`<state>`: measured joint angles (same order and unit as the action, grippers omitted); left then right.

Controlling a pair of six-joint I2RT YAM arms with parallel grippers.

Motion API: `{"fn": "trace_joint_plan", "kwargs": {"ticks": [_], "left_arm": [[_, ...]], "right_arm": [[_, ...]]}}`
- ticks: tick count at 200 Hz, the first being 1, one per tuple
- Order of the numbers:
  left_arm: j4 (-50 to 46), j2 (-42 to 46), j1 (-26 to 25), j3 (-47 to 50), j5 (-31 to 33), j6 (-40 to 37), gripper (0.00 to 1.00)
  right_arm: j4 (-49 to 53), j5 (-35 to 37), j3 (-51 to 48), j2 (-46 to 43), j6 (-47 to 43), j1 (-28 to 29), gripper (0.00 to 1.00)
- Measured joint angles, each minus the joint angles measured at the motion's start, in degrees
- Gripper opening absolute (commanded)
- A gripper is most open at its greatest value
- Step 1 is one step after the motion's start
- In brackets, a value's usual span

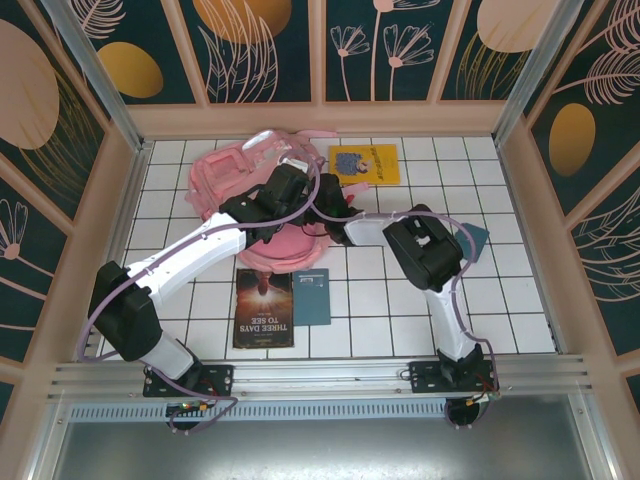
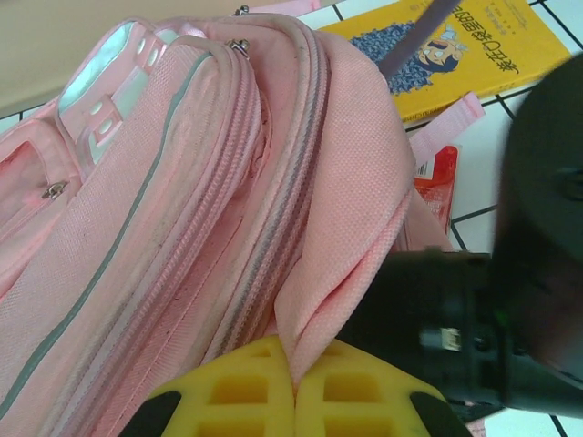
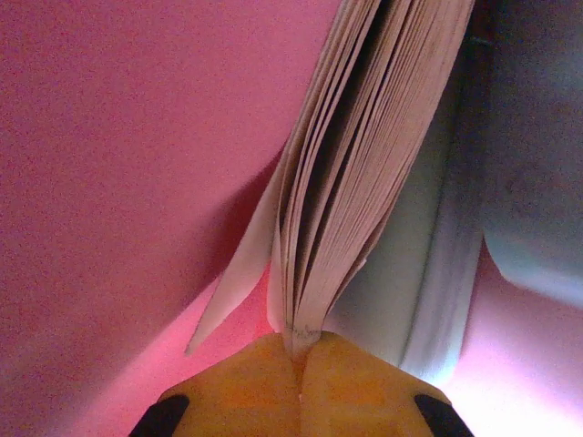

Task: Pack the student bag
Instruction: Move the book to the student bag, then close the student bag at the top-left of the table.

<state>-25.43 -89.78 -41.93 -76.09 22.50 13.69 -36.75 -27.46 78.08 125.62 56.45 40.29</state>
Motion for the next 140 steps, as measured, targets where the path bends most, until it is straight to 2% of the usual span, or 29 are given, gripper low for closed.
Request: {"fn": "trace_joint_plan", "kwargs": {"ticks": [11,27,67,92,126,140], "left_arm": [[0.0,0.0,0.0,0.0,0.0,0.1,0.00],[0.1,0.0,0.0,0.0,0.0,0.1,0.00],[0.1,0.0,-0.1,0.0,0.4,0.0,0.00],[-0.1,0.0,-0.2,0.0,0.5,0.0,0.01],[-0.1,0.0,-0.3,0.0,0.9,0.0,0.02],[-0.2,-0.1,-0.4,0.0,0.9,0.0,0.06]], "right_arm": [[1.0,0.0,1.6,1.1,-0.2,0.0,0.05],[1.5,0.0,2.4,1.8,-0.5,0.0,0.19],[1.4,0.4,-2.2,-0.3,-1.8,0.1,0.35],[1.4,1.1,-10.3,-5.9,-2.5,0.1,0.45],[1.0,2.5,-21.3,-17.1,-4.2,0.1,0.53],[1.0,3.5,-25.1,-22.0,-5.4,0.1,0.55]]}}
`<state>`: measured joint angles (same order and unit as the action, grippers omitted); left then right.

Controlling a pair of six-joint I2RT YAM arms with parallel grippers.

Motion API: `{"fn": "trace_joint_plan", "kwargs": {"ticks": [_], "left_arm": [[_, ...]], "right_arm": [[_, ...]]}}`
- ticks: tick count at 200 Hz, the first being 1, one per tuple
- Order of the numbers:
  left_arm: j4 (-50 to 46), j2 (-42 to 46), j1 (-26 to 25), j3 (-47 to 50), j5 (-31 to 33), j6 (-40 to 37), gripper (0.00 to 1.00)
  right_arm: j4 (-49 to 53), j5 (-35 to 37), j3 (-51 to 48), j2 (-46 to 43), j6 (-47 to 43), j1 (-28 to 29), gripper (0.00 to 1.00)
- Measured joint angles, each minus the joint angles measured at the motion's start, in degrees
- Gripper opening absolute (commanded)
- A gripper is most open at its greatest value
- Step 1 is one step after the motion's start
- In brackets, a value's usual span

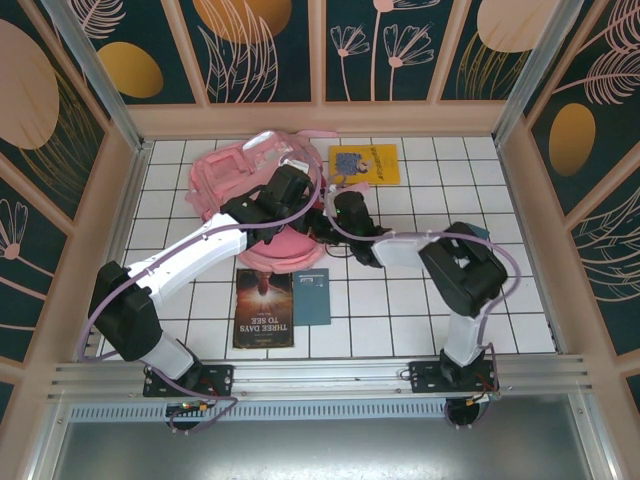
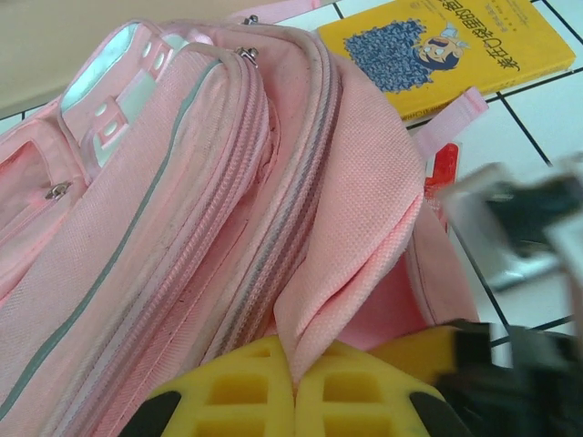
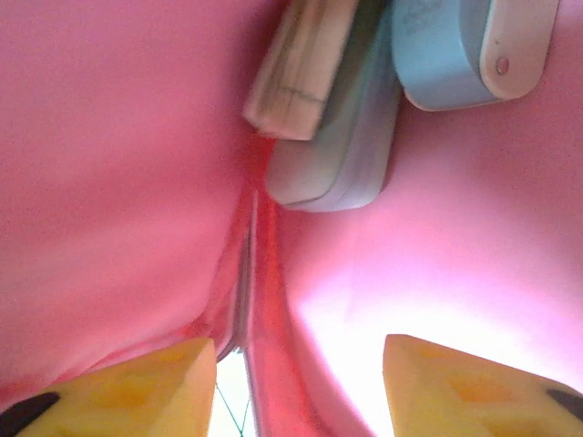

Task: Pack the student bag
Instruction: Close the student bag at the top-left of the table.

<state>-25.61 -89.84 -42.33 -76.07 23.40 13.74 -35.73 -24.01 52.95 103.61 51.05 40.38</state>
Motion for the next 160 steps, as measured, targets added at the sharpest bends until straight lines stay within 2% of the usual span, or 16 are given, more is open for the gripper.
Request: {"fn": "trace_joint_plan", "kwargs": {"ticks": [18,40,46,59,71,84,92,109,139,160], "left_arm": [[0.0,0.0,0.0,0.0,0.0,0.0,0.14],[0.0,0.0,0.0,0.0,0.2,0.0,0.18],[0.0,-0.1,-0.1,0.0,0.2,0.1,0.25],[0.1,-0.2,-0.2,0.0,0.2,0.2,0.28],[0.1,-0.4,-0.3,0.0,0.1,0.2,0.43],[0.1,-0.7,-0.4,0.0,-0.1,0.5,0.44],[0.1,-0.9,-0.4,0.0,-0.3,0.8,0.45],[0.1,-1.2,-0.4,0.0,-0.7,1.2,0.55],[0.1,-1.6,-0.4,-1.7,-1.8,1.6,0.56],[0.1,-3.0,-0.4,-5.4,-3.0,2.0,0.66]], "right_arm": [[0.4,1.2,-4.8,-6.4,-1.8,-0.2,0.60],[2.0,3.1,-10.0,-13.7,-4.1,-1.0,0.64],[2.7,3.6,-11.3,-15.5,-4.7,-1.5,0.64],[3.9,4.8,-14.1,-19.1,-5.8,-3.0,0.64],[4.9,5.4,-16.5,-22.1,-6.8,-4.9,0.65],[6.0,6.2,-18.6,-24.4,-7.6,-7.2,0.65],[6.5,6.5,-19.6,-25.5,-8.0,-8.7,0.65],[7.7,7.3,-20.9,-26.6,-9.2,-12.4,0.64],[9.0,8.7,-21.0,-26.6,-11.2,-19.4,0.63],[8.5,9.0,-21.0,-25.7,-12.0,-24.2,0.63]]}}
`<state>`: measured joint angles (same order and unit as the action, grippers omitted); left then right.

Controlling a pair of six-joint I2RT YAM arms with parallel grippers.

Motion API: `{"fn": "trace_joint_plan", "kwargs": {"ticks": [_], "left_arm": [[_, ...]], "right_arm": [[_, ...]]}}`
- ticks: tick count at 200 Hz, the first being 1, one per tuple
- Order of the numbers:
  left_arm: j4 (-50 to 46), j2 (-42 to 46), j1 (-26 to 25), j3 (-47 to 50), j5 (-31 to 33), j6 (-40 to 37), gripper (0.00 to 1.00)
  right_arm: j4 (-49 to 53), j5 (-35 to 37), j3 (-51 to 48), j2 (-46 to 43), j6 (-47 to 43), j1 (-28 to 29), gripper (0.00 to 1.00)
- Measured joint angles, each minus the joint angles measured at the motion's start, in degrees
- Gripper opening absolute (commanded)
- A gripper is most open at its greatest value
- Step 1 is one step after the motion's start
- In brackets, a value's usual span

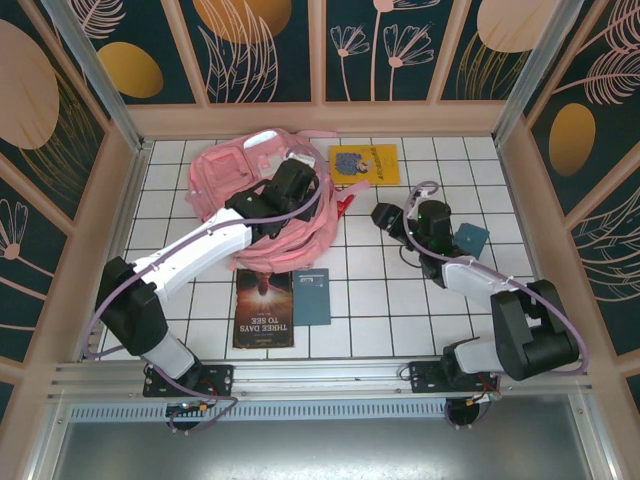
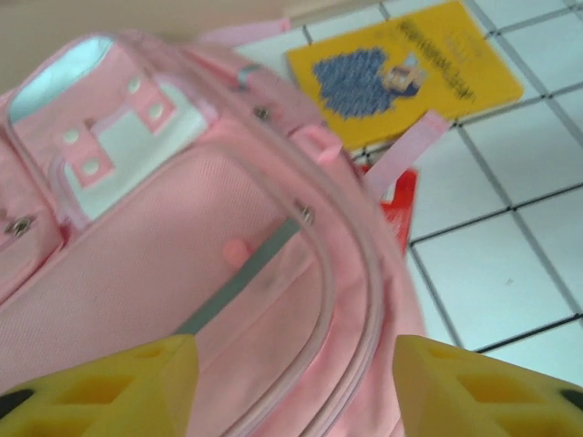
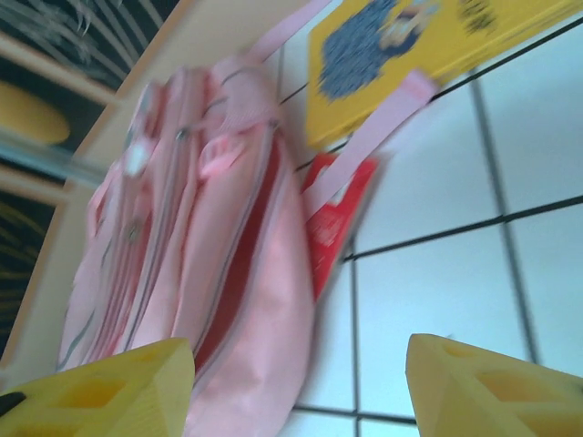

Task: Pack the student bag
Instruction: Close the student bag at the top-left of the table, then move the student bag to the top-left of the table.

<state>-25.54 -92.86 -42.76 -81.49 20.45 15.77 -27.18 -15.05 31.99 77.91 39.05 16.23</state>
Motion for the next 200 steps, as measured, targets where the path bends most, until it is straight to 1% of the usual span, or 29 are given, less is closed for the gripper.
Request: {"fn": "trace_joint_plan", "kwargs": {"ticks": [20,42,64,81,89,100,104,116,132,154,179,200], "left_arm": [[0.3,-2.8,0.0,-5.3,-1.2,0.4,0.64],[1.4,-8.4,0.0,-12.5,-1.9,1.1,0.61],[1.9,-17.9,0.0,-22.0,-2.0,2.3,0.58],[1.7,-25.7,0.1,-29.7,-1.8,3.0,0.62],[1.5,-29.8,0.1,-33.9,-1.6,3.3,0.63],[1.1,-35.3,0.3,-40.0,-1.4,3.7,0.66],[1.2,-37.5,0.4,-42.4,-1.4,3.9,0.70],[0.9,-43.0,0.8,-48.8,-1.6,4.7,0.75],[1.0,-48.7,1.8,-55.1,-2.2,6.1,0.75],[2.7,-52.0,3.8,-56.3,-4.2,9.2,0.73],[6.5,-53.2,6.4,-53.7,-7.2,13.6,0.72],[9.2,-55.1,8.1,-53.6,-9.2,16.6,0.72]], "right_arm": [[0.0,-0.2,0.0,1.4,-0.2,-3.4,0.63],[0.0,-1.0,0.0,1.1,-0.4,-4.9,0.63],[0.1,-2.0,-1.8,-1.7,-0.8,-5.5,0.64],[0.2,-2.7,-3.8,-5.3,-0.8,-6.3,0.65],[0.5,-3.1,-4.7,-7.3,-0.8,-6.6,0.70],[1.1,-3.3,-5.9,-10.4,-0.9,-6.9,0.72],[1.4,-3.4,-6.4,-11.5,-0.8,-7.0,0.74],[2.3,-3.7,-7.3,-15.2,-0.9,-7.2,0.80],[4.1,-4.0,-8.5,-20.7,-0.8,-7.3,0.87],[7.2,-4.0,-9.3,-27.6,-0.9,-7.3,0.92],[9.9,-4.0,-9.7,-33.4,-0.4,-7.3,0.93],[11.3,-4.1,-10.4,-35.6,0.3,-7.3,0.93]]}}
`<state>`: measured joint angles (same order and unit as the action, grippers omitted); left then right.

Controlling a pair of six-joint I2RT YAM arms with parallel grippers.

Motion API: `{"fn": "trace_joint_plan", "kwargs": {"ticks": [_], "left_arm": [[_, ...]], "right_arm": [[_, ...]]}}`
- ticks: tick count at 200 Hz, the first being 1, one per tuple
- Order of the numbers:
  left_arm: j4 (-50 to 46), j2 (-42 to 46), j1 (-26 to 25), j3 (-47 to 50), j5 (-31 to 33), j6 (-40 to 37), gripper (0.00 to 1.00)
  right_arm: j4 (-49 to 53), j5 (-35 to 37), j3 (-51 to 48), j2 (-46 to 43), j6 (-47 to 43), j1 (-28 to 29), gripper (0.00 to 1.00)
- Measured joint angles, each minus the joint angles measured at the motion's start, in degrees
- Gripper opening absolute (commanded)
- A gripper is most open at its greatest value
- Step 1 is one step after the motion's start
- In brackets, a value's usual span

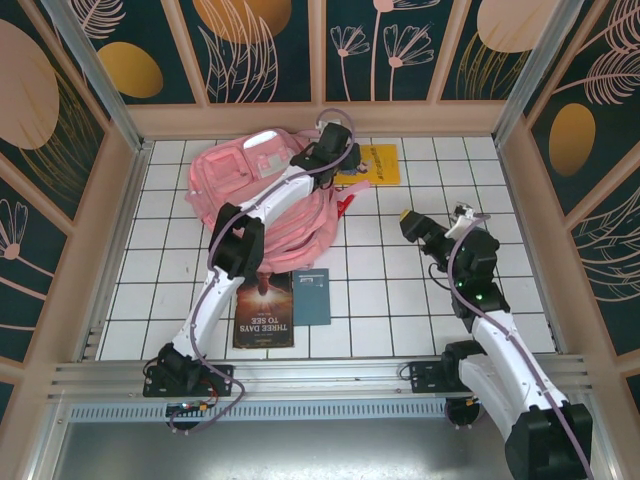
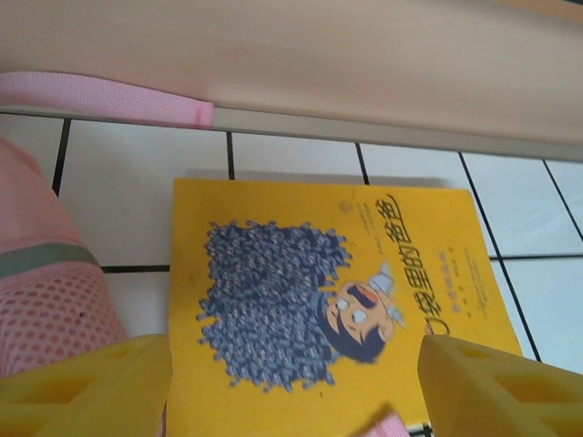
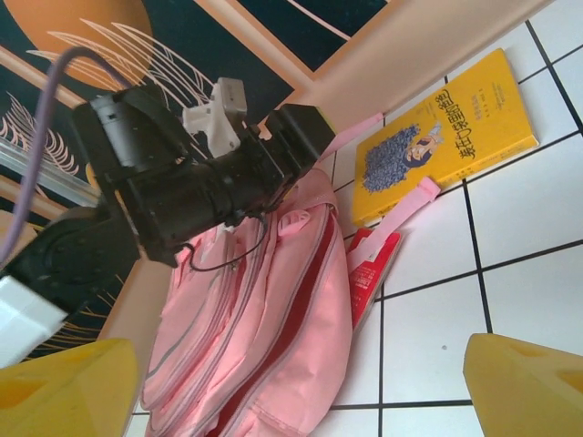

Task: Pack the student bag
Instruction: Move the student bag to the top-left of the table.

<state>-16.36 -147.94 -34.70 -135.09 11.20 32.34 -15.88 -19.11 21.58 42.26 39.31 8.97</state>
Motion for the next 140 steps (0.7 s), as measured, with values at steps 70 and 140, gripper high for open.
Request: {"fn": "trace_joint_plan", "kwargs": {"ticks": [70,140], "left_arm": [[1.8,-5.2,0.8,0.0,-3.0,6.0,0.69],[2.3,-5.2,2.5,1.7,-5.4,8.0,0.64]], "right_arm": [[1.3,0.0,-2.8,-0.1,1.7,0.0,0.94],[0.8,-0.1,-3.7,0.7,2.3,0.0,0.94]]}}
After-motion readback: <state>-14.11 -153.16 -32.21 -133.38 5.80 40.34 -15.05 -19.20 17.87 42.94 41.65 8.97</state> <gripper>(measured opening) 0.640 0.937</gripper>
